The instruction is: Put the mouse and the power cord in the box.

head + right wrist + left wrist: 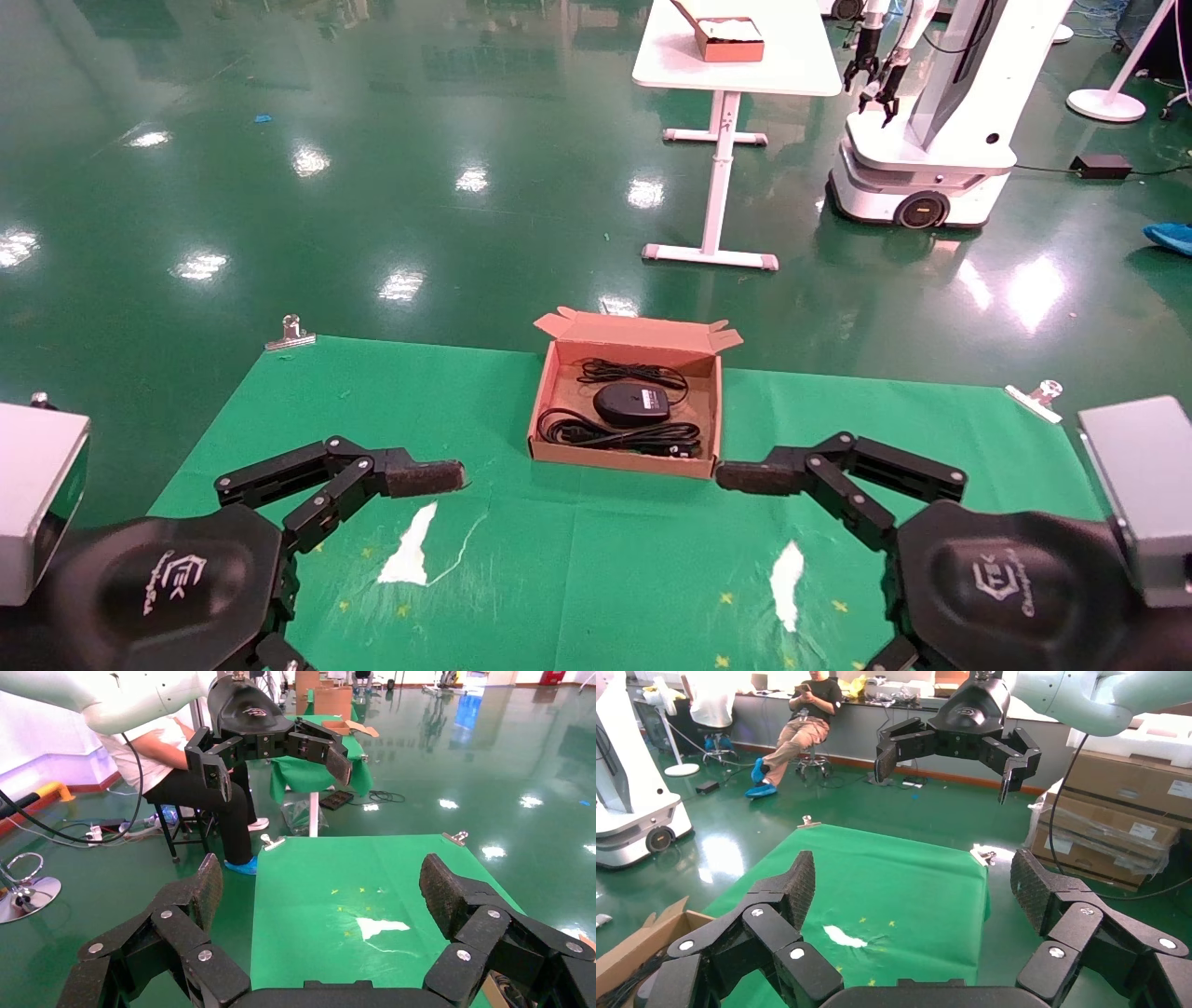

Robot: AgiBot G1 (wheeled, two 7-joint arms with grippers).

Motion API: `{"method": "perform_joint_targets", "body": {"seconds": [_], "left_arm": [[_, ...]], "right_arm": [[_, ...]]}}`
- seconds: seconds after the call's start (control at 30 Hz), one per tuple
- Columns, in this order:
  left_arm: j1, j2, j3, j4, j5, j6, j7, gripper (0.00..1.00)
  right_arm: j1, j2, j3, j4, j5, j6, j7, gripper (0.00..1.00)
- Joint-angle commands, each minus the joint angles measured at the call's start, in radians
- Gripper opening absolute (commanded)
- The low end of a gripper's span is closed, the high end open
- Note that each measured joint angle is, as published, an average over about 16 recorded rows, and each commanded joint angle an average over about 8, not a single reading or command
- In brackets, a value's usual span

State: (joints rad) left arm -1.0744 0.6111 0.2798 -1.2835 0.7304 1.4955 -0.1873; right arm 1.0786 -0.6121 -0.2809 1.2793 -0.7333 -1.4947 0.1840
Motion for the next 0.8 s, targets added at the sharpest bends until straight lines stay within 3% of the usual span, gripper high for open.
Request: {"method": "perform_joint_targets", "body": {"seconds": [0.03, 0.8], "left_arm": [[0.000, 0.000, 0.000, 0.000, 0.000, 0.000, 0.000, 1.00], [0.000, 0.000, 0.000, 0.000, 0.000, 0.000, 0.000, 1.00]], "right_arm": [[0.000, 0.000, 0.000, 0.000, 0.000, 0.000, 0.000, 1.00], [0.000, 0.000, 0.000, 0.000, 0.000, 0.000, 0.000, 1.00]]}}
